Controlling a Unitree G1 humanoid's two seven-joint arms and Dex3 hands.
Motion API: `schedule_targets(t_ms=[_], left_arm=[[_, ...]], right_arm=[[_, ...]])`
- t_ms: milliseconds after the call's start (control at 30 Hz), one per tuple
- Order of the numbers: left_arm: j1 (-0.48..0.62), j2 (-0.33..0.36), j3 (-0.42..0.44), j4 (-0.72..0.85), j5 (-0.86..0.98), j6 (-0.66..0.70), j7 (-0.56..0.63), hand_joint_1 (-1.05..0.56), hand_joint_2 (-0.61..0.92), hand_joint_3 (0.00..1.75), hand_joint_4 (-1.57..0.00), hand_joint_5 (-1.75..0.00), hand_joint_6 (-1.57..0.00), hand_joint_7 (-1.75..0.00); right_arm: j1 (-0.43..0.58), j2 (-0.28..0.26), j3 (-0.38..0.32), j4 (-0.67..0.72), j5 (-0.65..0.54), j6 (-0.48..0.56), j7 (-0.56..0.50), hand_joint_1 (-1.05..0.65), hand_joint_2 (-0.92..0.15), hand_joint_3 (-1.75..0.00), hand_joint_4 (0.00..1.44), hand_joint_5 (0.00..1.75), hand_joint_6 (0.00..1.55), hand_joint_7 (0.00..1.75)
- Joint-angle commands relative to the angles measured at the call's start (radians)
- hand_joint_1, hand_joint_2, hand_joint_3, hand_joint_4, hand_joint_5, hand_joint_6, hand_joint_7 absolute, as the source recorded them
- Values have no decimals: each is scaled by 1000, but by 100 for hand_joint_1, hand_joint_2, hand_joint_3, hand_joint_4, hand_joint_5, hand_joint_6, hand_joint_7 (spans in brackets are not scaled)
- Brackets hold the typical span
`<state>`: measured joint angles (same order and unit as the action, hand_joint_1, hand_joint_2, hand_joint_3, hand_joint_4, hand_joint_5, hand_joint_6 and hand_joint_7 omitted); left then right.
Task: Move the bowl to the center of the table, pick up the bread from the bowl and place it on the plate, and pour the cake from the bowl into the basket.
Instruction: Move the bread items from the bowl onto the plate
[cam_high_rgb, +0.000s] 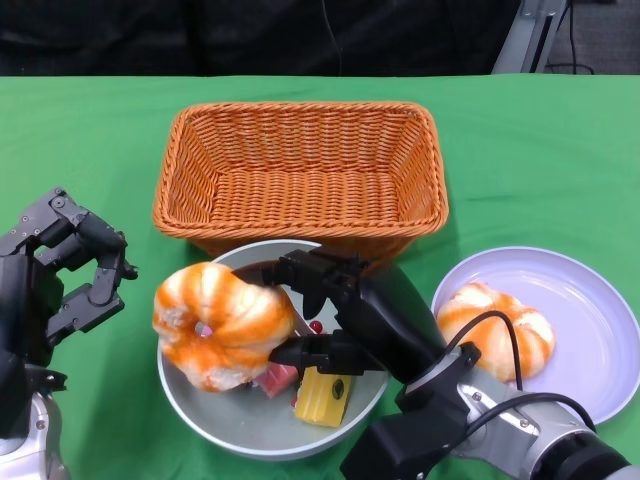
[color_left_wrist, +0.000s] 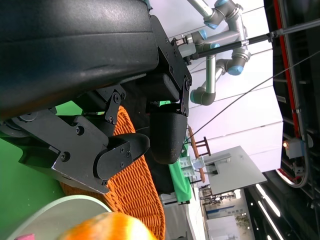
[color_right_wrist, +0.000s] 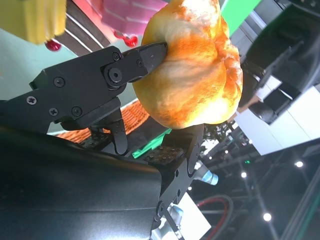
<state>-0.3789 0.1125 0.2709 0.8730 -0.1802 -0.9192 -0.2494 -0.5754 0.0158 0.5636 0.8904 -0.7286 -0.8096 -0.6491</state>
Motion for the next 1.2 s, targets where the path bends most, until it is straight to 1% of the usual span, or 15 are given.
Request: schedule_targets(t_ms=[33,200,400,433,500,700,767,833,933,1133,1200], left_arm=[[2,22,5,0,-7,11,4,-5,67,92,-80,-158,-75,-145],[2,25,4,1,2,9,11,-5,67,93,-80,-157,-76,-144],[6,26,3,-9,-13,25,-4,-4,66,95,-79,-159,-75,-144],[6,26,3,-8,-8,22,2,-5,65,95,-79,-159,-75,-144],[6,27,3,-8,1,19,11,-4,65,95,-80,-159,-76,-144],[1,32,5,1,-3,16,0,-4,66,96,-79,-159,-75,-145],[-2,31,7,5,-12,18,-8,-4,66,96,-80,-160,-75,-146],[-4,32,8,7,-18,19,-15,-4,66,95,-80,-159,-75,-147],[-7,36,7,14,-18,21,-15,-5,66,95,-80,-159,-74,-147],[-8,36,9,18,-15,26,-5,-5,66,95,-80,-158,-74,-146],[-7,35,9,14,-17,30,-3,-4,66,97,-80,-158,-74,-146]], right_arm=[[19,-18,-26,-31,23,-23,1,-18,-91,-3,67,159,74,84],[35,-28,-47,-63,31,-33,17,-19,-92,-4,66,162,71,92],[69,-47,-86,-122,88,-55,88,-20,-92,-7,65,163,68,96],[78,-48,-94,-138,103,-57,105,-20,-92,-7,64,163,67,99],[99,-51,-110,-177,133,-47,142,-19,-91,-6,65,160,67,101],[163,-57,-162,-297,209,-21,238,-17,-90,-4,66,155,69,99],[188,-58,-180,-344,231,-4,270,-19,-90,-4,69,153,71,97],[208,-59,-193,-380,248,8,298,-20,-90,-4,69,154,71,97],[234,-63,-218,-430,252,21,315,-22,-92,-4,69,157,71,100],[265,-67,-262,-484,268,22,325,-23,-92,-4,73,153,70,103],[279,-67,-278,-508,283,32,335,-22,-91,-3,75,154,70,104]])
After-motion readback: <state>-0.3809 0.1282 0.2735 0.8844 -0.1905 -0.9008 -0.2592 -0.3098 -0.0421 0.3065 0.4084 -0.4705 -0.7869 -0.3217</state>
